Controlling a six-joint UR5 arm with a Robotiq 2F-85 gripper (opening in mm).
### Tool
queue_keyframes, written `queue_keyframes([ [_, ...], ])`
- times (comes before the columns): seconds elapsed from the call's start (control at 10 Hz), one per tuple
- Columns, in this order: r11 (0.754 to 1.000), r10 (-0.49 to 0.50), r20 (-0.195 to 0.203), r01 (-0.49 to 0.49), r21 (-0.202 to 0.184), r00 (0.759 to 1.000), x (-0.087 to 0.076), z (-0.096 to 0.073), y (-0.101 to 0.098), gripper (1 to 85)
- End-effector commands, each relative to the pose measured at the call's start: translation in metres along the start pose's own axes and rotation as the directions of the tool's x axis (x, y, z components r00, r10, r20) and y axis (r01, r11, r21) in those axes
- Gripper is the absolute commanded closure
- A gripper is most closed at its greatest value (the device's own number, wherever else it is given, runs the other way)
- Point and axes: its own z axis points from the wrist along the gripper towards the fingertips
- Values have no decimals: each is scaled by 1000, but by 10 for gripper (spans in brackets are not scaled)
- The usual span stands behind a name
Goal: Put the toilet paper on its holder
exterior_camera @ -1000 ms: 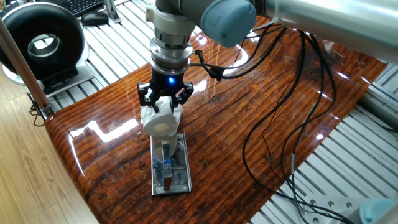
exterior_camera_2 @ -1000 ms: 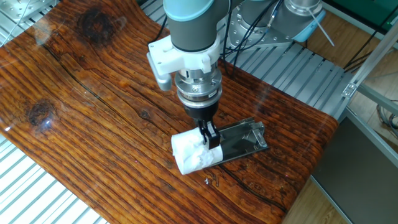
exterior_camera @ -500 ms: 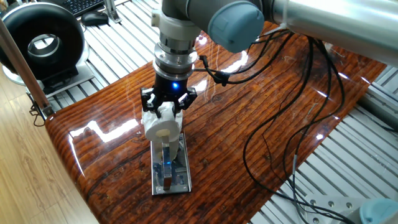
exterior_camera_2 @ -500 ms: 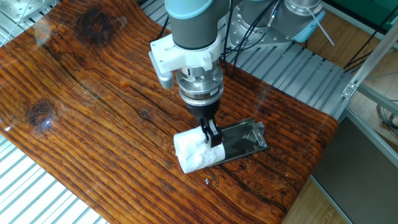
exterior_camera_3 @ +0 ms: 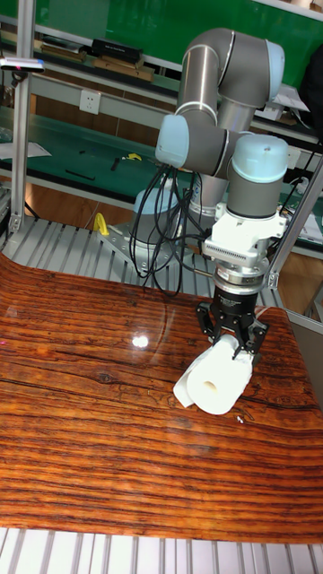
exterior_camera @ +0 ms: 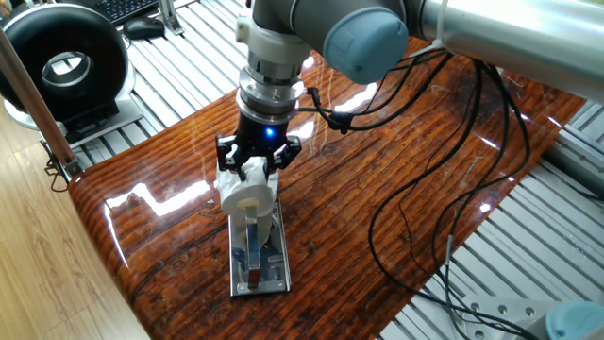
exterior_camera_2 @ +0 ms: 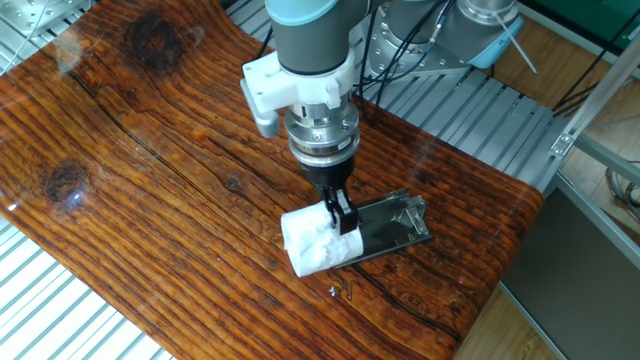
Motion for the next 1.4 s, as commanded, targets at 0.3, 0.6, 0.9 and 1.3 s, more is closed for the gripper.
queue_keyframes([
  [0.3, 999, 34, -13, -34, -4, 999, 9, -9, 8, 847],
  [0.6, 1000, 30, -7, -30, -6, 1000, 8, -10, 9, 847],
  [0.9, 1000, 13, 8, -13, -17, 1000, 4, -10, 12, 847],
  [1.3, 999, -2, 25, 3, -33, 1000, 0, -10, 16, 847],
])
